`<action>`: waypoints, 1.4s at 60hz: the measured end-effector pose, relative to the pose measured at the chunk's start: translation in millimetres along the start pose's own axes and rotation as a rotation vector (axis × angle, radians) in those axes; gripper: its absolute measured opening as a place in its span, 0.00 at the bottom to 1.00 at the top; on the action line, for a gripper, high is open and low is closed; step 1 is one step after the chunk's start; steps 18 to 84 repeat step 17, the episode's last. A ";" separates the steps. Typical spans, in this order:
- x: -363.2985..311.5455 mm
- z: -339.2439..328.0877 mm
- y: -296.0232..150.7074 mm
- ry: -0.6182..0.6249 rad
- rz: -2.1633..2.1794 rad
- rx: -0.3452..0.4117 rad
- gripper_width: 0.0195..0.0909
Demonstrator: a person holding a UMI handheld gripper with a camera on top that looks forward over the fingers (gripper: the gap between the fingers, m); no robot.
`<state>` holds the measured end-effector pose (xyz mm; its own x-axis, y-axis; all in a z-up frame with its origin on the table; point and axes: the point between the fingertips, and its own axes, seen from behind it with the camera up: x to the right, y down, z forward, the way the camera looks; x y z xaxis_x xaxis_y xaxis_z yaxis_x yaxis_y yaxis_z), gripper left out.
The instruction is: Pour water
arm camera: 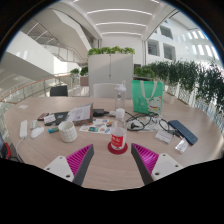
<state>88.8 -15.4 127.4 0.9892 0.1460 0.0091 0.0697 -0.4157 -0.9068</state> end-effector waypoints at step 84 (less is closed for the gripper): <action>-52.6 -124.1 -14.7 0.094 0.048 0.037 0.90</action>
